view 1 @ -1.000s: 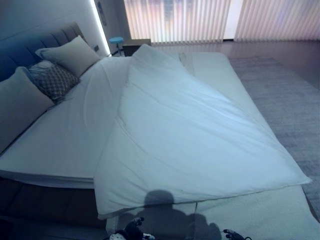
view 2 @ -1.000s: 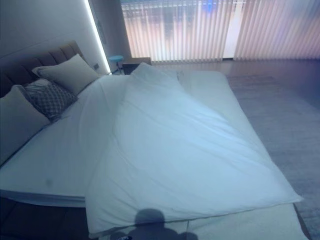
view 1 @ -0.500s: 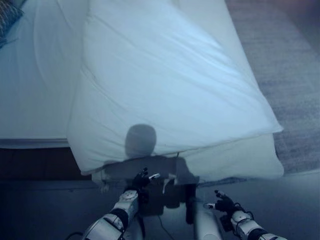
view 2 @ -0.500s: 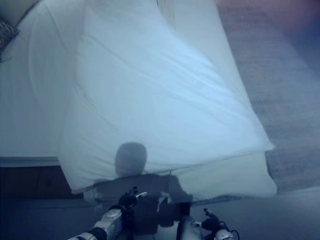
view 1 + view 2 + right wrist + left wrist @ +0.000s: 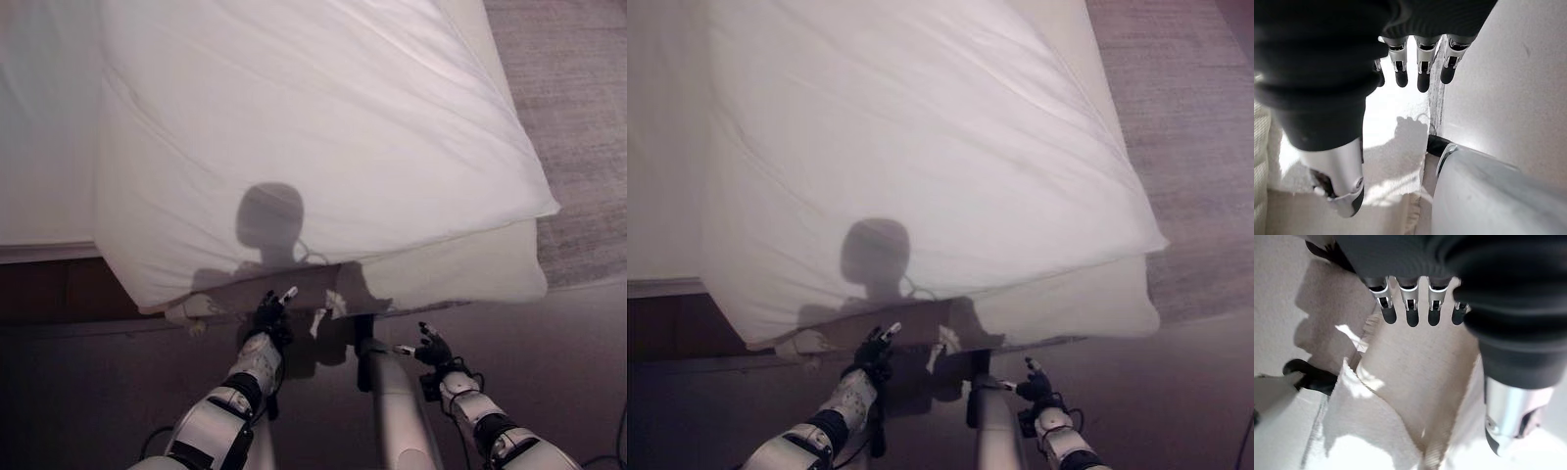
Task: Make the bed
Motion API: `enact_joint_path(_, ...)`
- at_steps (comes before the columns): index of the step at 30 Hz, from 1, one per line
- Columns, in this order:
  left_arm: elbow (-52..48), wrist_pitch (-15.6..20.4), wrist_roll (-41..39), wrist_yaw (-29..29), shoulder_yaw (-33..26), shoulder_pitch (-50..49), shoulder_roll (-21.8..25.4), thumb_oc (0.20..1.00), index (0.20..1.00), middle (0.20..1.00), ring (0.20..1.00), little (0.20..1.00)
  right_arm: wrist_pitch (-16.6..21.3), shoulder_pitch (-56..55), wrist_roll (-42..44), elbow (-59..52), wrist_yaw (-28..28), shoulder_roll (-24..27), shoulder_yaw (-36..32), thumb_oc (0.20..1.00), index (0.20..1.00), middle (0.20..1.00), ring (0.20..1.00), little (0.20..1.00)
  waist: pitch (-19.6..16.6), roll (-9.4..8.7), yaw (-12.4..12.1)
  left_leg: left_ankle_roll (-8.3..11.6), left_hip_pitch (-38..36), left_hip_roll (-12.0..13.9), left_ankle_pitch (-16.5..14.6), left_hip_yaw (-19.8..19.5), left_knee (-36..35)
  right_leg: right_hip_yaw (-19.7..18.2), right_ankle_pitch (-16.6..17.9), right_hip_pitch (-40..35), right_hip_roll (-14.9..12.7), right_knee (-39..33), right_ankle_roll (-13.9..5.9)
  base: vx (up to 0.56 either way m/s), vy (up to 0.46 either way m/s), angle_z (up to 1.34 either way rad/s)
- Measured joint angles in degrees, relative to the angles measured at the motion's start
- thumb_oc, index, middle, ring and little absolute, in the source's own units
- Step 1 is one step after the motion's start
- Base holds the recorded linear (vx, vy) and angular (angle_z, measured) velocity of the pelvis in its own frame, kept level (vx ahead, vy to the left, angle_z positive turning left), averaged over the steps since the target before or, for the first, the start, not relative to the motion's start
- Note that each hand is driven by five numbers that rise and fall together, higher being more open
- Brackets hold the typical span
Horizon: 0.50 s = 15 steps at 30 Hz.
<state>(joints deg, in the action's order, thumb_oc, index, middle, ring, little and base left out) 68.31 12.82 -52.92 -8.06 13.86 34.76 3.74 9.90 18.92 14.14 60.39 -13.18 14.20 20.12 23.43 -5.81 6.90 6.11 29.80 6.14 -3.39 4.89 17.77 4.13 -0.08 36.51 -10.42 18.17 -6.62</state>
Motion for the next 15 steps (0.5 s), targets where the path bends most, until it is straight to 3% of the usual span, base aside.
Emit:
enact_joint_path(3, -0.6, 0.5, -2.3, -0.9, -1.7, 4.6, 0.3, 1.000, 1.000, 1.000, 1.000, 1.000, 0.0, 0.2, 0.0, -2.3, -0.6, -0.1, 0.1, 1.000, 1.000, 1.000, 1.000, 1.000, 0.9, -1.26, 1.5, -0.01, 1.1, 0.0, -0.1, 0.4, 0.9, -0.5, 0.8, 0.9, 0.1, -0.3, -0.02, -0.01, 0.027, -0.08)
enact_joint_path(7, -1.0, 0.9, -3.2, -2.5, -4.5, 7.6, 1.6, 1.000, 1.000, 1.000, 1.000, 1.000, 0.2, -0.5, 0.0, -7.0, -1.0, 0.4, 0.1, 1.000, 1.000, 1.000, 1.000, 1.000, 0.9, -1.53, 3.5, -0.24, 3.0, 0.3, -0.7, 0.8, 1.8, -0.7, 0.9, 2.5, 0.3, -0.5, -0.05, 0.01, 0.025, -0.07)
enact_joint_path(15, -0.8, 1.3, -5.7, -5.0, -7.4, 11.6, 4.0, 1.000, 1.000, 1.000, 1.000, 1.000, 1.2, -1.1, 0.0, -8.4, -0.7, 1.5, 0.4, 1.000, 1.000, 1.000, 1.000, 1.000, 0.9, -1.88, 5.0, 0.11, 4.9, 0.8, -1.1, 1.3, 3.2, -1.8, 1.6, 4.4, 1.0, -0.3, 0.09, 0.01, 0.013, -0.05)
